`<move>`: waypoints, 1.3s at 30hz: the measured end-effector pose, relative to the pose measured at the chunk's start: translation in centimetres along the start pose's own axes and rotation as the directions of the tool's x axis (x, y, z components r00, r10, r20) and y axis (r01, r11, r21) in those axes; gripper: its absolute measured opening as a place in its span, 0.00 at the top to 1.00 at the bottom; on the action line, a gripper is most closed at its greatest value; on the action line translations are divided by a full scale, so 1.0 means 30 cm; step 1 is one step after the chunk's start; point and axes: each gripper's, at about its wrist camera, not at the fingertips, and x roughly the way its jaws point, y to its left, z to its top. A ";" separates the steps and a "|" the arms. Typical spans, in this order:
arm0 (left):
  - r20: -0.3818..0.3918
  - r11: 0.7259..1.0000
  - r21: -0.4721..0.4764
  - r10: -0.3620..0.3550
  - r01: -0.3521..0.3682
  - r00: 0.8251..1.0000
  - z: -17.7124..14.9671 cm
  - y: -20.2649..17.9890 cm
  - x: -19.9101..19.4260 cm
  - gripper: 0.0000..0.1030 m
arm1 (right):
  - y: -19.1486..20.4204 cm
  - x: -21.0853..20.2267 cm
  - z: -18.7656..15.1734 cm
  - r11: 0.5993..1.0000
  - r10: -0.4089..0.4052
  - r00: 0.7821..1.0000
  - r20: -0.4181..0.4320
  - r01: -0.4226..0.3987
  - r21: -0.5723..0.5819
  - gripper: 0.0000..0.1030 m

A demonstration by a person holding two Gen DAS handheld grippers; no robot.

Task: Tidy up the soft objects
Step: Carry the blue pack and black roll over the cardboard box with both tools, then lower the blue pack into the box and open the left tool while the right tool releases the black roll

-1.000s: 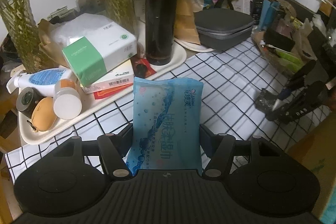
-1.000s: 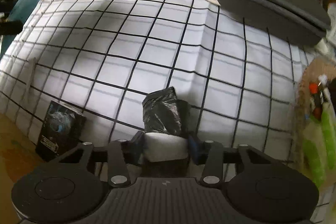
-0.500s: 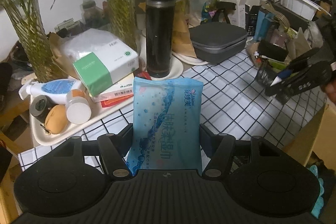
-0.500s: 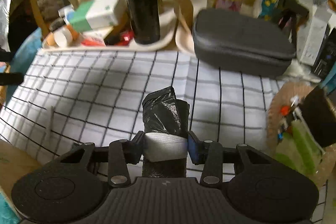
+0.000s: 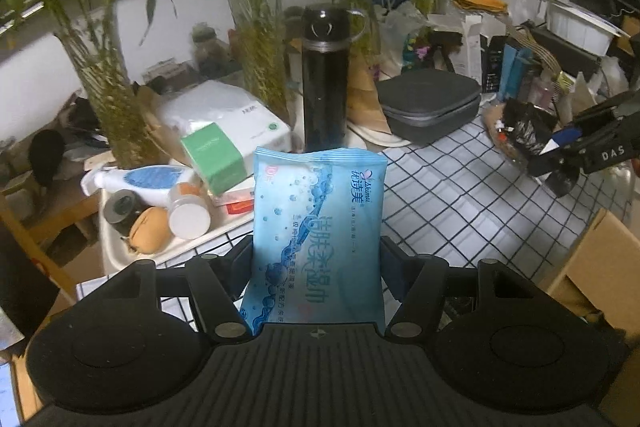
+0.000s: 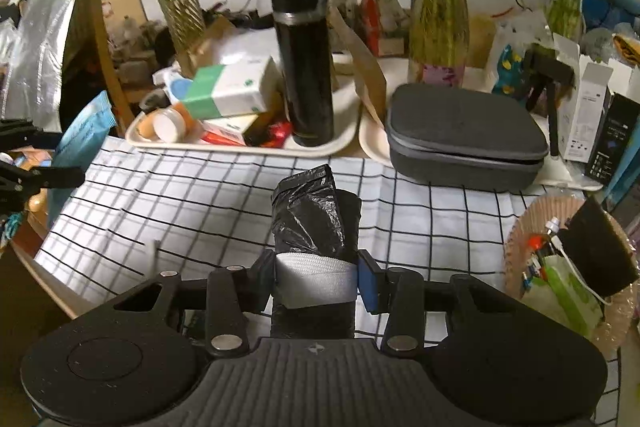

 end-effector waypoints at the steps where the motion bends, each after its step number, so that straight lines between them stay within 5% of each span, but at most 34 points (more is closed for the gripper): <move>1: 0.008 1.000 -0.006 -0.004 0.004 1.000 -0.001 -0.006 -0.018 0.39 | 0.001 -0.014 0.000 1.000 0.004 1.000 0.010 -0.004 0.004 0.56; 12: 0.098 0.999 0.041 -0.031 0.027 0.995 -0.036 -0.155 -0.168 0.39 | 0.018 -0.140 -0.042 0.993 0.098 0.992 0.082 -0.103 0.059 0.56; 20: 0.138 0.985 0.085 -0.161 0.151 0.977 -0.104 -0.228 -0.250 0.39 | 0.046 -0.214 -0.084 0.983 0.159 0.979 0.126 -0.169 0.073 0.56; 34: 0.017 0.940 0.161 -0.307 0.300 0.952 -0.243 -0.291 -0.280 0.36 | 0.144 -0.272 -0.162 0.972 0.228 0.966 0.124 -0.233 0.026 0.56; 39: -0.027 0.937 0.176 -0.302 0.302 0.953 -0.255 -0.298 -0.262 0.31 | 0.164 -0.279 -0.177 0.973 0.226 0.967 0.120 -0.230 0.023 0.56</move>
